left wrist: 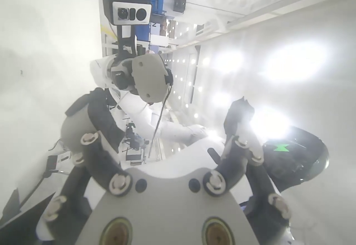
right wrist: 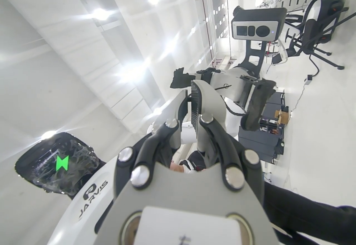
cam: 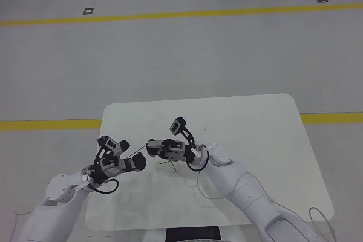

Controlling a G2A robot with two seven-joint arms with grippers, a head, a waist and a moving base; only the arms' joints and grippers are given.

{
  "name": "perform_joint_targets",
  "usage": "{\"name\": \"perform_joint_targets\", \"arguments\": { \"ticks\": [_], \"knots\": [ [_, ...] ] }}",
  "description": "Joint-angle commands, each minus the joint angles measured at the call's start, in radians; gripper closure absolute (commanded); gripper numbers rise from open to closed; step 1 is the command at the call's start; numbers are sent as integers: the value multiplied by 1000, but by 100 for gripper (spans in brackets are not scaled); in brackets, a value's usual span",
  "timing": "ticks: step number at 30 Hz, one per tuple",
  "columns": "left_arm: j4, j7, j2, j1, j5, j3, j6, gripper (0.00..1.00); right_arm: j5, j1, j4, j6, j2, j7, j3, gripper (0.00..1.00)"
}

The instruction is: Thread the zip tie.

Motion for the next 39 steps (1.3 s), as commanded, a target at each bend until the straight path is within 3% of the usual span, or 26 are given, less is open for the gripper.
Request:
{"name": "perform_joint_targets", "arguments": {
  "ticks": [1, 3, 5, 7, 10, 21, 25, 39],
  "knots": [
    [-1, -2, -1, 1, -8, 0, 5, 0, -3, -2, -1, 5, 0, -2, -4, 100],
    [-1, -4, -1, 1, -9, -2, 7, 2, -5, -1, 1, 9, 1, -3, -6, 100],
    [1, -6, -1, 2, -8, -4, 8, 17, -19, 3, 4, 12, 2, -7, -9, 100],
    [2, -9, -1, 3, -1, -6, 8, 49, -46, 8, 6, 12, 5, -12, -11, 100],
    [5, -13, 0, 9, 3, -11, 10, 60, -67, 9, 6, 12, 10, -16, -7, 100],
    [2, -13, -3, 16, 12, -4, 10, 69, -145, 1, -27, 30, 30, -21, -2, 100],
    [2, -2, -5, 17, 16, -1, 13, 60, -161, -2, -36, 41, 36, -20, -1, 100],
    [-8, 13, -5, 26, 58, -6, 18, 79, -206, 1, -55, 41, 54, 1, -6, 100]
  ]
}}
